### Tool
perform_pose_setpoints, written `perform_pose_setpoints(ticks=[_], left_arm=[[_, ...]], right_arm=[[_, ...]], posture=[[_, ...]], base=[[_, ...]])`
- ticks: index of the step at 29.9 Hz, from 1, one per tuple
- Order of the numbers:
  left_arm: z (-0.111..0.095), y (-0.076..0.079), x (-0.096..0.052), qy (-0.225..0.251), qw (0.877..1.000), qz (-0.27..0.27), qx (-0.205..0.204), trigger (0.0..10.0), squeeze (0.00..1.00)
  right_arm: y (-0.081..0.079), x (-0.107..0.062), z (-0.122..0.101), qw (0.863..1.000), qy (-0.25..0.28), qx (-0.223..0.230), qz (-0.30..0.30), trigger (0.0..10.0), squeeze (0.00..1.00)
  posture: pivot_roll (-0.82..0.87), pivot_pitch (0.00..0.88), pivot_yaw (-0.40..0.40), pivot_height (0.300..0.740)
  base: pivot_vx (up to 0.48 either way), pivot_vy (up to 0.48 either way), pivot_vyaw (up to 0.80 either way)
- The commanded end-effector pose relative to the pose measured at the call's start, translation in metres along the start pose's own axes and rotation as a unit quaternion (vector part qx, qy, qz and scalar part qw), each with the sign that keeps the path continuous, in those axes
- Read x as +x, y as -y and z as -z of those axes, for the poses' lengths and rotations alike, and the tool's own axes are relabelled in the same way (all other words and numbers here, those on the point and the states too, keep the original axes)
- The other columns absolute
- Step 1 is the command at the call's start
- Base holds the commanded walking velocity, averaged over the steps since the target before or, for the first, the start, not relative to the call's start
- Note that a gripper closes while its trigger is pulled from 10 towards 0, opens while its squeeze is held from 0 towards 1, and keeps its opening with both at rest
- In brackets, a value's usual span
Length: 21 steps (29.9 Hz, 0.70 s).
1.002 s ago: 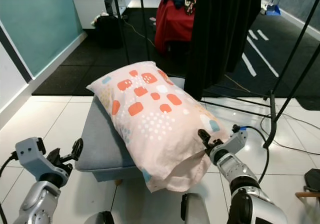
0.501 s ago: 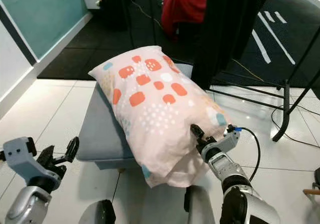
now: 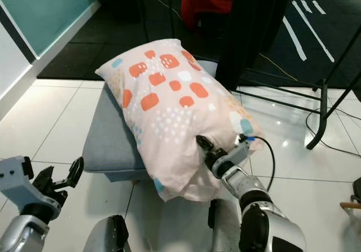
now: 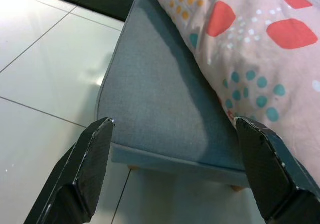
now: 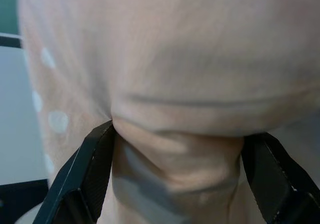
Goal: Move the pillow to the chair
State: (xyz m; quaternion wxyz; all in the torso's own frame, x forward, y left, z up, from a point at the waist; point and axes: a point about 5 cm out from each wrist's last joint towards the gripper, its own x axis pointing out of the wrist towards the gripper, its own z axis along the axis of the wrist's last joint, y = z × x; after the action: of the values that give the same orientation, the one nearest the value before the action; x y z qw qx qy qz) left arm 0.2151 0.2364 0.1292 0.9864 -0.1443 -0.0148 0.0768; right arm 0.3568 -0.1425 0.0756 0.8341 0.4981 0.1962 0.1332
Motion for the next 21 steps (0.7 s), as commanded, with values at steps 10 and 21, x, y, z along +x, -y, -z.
perform_pose_setpoints(ticks=[10, 21], left_arm=[[-0.001, -0.003, -0.01, -0.017, 1.0, 0.002, 0.01, 10.0, 0.0], [0.0, 0.005, -0.012, -0.027, 0.999, 0.023, 0.013, 10.0, 0.0]], right_arm=[[-0.023, 0.011, -0.018, 0.999, 0.036, -0.017, -0.01, 10.0, 0.0], [-0.063, 0.015, -0.056, 0.99, 0.088, -0.052, -0.097, 0.0, 0.0]], posture=[[0.03, 0.311, 0.028, 0.44], [0.04, 0.312, 0.025, 0.44]], base=[[0.0, 0.0, 0.0], [0.0, 0.0, 0.0]])
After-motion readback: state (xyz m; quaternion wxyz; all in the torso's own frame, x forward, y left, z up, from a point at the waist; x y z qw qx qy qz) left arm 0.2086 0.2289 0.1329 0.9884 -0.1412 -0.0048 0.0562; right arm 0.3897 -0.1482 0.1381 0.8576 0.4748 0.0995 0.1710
